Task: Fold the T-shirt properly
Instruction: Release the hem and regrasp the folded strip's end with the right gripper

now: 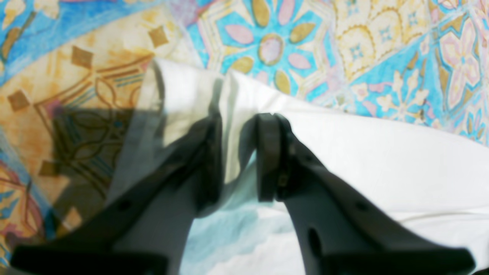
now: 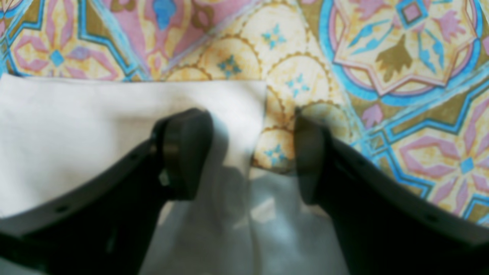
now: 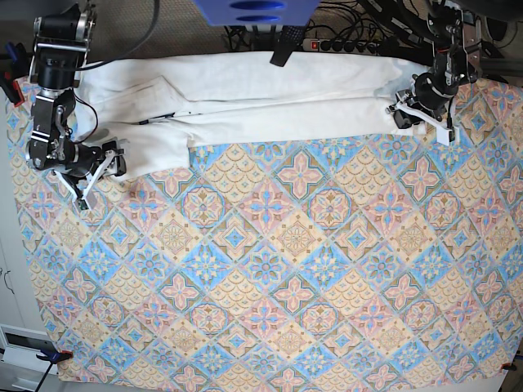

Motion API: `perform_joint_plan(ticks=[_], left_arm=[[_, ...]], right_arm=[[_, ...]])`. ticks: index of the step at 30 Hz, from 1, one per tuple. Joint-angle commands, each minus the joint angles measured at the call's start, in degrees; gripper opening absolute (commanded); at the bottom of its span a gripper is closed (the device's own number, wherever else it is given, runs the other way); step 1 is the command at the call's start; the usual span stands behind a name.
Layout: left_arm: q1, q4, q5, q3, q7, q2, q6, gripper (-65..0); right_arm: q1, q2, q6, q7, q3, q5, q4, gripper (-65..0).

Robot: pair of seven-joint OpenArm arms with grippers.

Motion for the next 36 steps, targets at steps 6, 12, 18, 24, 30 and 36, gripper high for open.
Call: perform_joint_plan(ticks=[6, 12, 18, 24, 30, 36], left_arm=[[0.2, 0.69, -1.25, -0.26, -0.25, -0.52, -0.28, -50.5], [0.2, 0.69, -1.25, -0.26, -0.25, -0.52, -0.28, -50.5], [-0.07, 0.69, -1.17, -0.26, -0.25, -0.52, -0.28, -50.5], [-0.15, 0.6, -0.99, -0.26, -0.25, -0.52, -0.28, -50.5], [-0.24, 0.51, -0.81, -0.26, -0.25, -0.52, -0.28, -50.5], [-0.24, 0.51, -0.73, -0.26, -0.25, -0.52, -0.28, -50.5]], right_arm=[[0.78, 0.79, 0.24, -0.01, -5.8, 0.28, 0.56, -37.6], [0.78, 0.79, 0.24, -0.01, -6.15, 0.28, 0.82, -53.7], [0.78, 0.79, 0.33, -0.01, -5.8, 0.46, 2.4, -64.3], [-3.44, 0.79, 0.33, -2.56, -5.71, 0.72, 17.44, -65.0], [-12.23, 0.79, 0.33, -6.17, -1.84, 0.72, 30.27, -65.0], [-20.93, 0.79, 0.33, -8.19, 3.26, 0.72, 40.03, -65.0]])
